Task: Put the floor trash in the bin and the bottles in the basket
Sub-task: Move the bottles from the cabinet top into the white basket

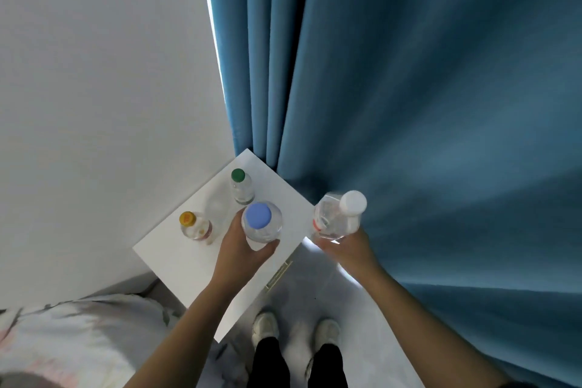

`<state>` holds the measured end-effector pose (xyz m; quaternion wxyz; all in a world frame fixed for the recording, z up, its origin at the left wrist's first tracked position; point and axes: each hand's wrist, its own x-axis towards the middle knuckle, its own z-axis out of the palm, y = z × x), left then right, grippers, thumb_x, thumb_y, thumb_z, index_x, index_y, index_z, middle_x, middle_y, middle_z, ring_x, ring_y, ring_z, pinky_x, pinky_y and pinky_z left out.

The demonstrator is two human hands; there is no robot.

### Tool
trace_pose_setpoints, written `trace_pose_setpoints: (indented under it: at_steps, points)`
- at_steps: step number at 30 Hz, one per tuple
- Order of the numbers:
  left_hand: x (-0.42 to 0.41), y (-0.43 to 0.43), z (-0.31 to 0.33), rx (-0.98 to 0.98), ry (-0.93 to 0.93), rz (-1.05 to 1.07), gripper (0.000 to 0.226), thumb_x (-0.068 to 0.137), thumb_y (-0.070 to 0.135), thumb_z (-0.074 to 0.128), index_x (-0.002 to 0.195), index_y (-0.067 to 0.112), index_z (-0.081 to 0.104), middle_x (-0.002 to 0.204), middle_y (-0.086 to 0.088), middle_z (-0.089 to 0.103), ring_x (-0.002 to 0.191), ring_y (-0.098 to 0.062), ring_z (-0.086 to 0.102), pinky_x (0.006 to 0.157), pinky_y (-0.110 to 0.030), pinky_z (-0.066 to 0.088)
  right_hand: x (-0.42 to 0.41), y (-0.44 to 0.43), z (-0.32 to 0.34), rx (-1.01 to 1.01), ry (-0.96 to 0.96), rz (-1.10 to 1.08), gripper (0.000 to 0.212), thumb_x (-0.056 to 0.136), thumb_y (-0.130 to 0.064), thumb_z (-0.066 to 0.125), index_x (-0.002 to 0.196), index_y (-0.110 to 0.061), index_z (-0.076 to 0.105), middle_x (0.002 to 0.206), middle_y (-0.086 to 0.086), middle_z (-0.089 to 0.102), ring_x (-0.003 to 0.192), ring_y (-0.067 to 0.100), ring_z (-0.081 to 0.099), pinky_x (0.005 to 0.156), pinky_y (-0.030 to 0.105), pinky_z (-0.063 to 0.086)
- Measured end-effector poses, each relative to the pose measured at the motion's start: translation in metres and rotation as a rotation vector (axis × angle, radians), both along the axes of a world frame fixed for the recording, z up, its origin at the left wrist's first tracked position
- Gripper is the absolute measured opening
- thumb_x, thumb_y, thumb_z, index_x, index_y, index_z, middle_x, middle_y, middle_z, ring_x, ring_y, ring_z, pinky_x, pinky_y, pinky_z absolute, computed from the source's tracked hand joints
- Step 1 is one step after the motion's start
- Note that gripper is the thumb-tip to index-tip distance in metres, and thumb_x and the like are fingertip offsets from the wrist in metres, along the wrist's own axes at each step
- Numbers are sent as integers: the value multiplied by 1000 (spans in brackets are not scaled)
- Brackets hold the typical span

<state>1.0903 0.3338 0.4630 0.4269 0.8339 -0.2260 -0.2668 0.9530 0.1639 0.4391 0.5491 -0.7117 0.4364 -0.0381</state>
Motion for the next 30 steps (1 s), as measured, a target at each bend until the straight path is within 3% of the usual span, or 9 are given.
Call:
trace_pose_setpoints:
  at_steps: [2, 6, 9, 12, 15, 19, 22, 24, 30]
  points:
    - [-10, -12, 28, -35, 1, -37, 42, 76, 30, 77, 108, 31, 49, 97, 15, 56, 87, -4, 57, 82, -22, 52, -16, -6, 31, -15, -25, -46, 66, 60, -39, 87, 116, -26, 56, 104, -9, 69, 95, 5, 66, 82, 29, 54]
    - [-34, -34, 67, -66, 17, -101, 62, 72, 21, 80, 124, 8, 50, 102, 9, 54, 93, -6, 52, 74, -11, 41, -52, -15, 79, -58, -82, -173, 67, 58, -38, 85, 117, -24, 57, 101, -7, 71, 90, 8, 68, 81, 29, 56]
    - [-54, -48, 83, -89, -5, -152, 62, 71, 21, 80, 124, 8, 50, 102, 9, 53, 93, -6, 52, 72, -10, 38, -81, -17, 98, -91, -150, -294, 62, 64, -28, 87, 117, -25, 57, 97, -14, 69, 85, -6, 65, 72, 11, 49]
    - [-78, -58, 91, -85, -15, -186, 56, 73, 22, 80, 118, 12, 50, 94, 13, 51, 88, -6, 51, 74, -13, 38, -107, -15, 111, -80, -164, -377, 68, 57, -41, 85, 117, -29, 56, 97, -14, 70, 89, 0, 66, 81, 23, 52]
    - [-107, -69, 96, -7, -81, -211, 42, 76, 31, 77, 104, 25, 46, 82, 23, 44, 76, 0, 51, 59, -4, 34, -136, -18, 115, -65, -172, -416, 67, 61, -38, 86, 119, -32, 54, 101, -14, 70, 92, 1, 66, 84, 24, 53]
    - [-149, -80, 97, -66, -106, -278, 44, 74, 30, 79, 106, 29, 48, 87, 27, 50, 81, 9, 55, 61, -3, 38, -187, -22, 116, -73, -170, -414, 69, 59, -40, 86, 119, -33, 52, 106, -12, 69, 98, 7, 66, 87, 34, 54]
    - [-185, -90, 95, -105, -108, -326, 49, 73, 32, 79, 113, 25, 53, 95, 25, 56, 86, 16, 55, 63, 1, 39, -236, -25, 118, -95, -130, -432, 62, 63, -35, 86, 115, -33, 53, 102, -16, 68, 92, -2, 64, 79, 23, 51]
    - [-214, -97, 96, -112, -113, -356, 51, 72, 36, 79, 114, 22, 55, 99, 17, 62, 88, 5, 59, 64, 0, 39, -271, -26, 122, -132, -97, -428, 55, 65, -34, 85, 110, -33, 53, 97, -18, 66, 87, -4, 63, 74, 16, 46]
    - [-313, -112, 103, -144, -89, -421, 41, 72, 35, 78, 105, 19, 58, 92, 11, 64, 85, 3, 61, 62, 0, 39, -378, -27, 126, -156, -99, -501, 57, 64, -35, 84, 110, -26, 52, 97, -9, 67, 89, 6, 64, 74, 21, 50]
